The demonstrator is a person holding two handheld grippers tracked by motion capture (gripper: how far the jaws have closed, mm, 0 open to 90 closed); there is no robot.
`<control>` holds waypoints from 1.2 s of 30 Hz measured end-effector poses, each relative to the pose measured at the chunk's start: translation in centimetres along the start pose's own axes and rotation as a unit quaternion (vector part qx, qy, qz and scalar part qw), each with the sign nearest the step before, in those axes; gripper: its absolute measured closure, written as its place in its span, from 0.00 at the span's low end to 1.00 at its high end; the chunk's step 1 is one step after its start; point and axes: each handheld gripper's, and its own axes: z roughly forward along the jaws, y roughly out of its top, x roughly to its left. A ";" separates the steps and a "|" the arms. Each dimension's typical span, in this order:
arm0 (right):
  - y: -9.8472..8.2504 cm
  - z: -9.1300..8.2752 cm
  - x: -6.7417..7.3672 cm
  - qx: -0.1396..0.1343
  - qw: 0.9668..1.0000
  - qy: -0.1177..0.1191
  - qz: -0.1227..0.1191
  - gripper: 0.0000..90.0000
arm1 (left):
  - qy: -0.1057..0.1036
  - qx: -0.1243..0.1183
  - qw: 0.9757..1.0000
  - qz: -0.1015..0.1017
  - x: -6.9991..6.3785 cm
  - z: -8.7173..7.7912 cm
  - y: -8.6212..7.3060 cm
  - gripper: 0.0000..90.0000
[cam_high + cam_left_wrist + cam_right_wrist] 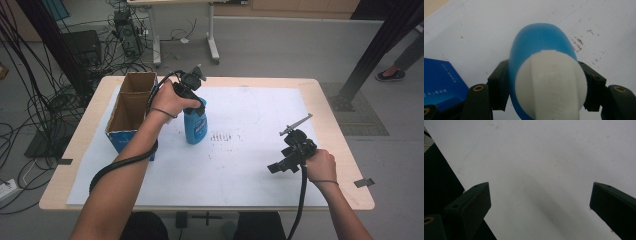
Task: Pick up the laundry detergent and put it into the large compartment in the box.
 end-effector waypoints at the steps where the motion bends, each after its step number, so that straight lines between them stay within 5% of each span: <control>1: 0.0 0.0 0.0 0.000 1.000 0.000 0.000 0.04 | 0.000 0.000 1.000 0.001 0.0 0.0 0.0 0.41; 36: 0.3 -0.2 0.2 0.001 1.000 -0.001 -0.003 0.04 | 0.001 0.000 1.000 0.002 0.0 0.0 0.0 0.41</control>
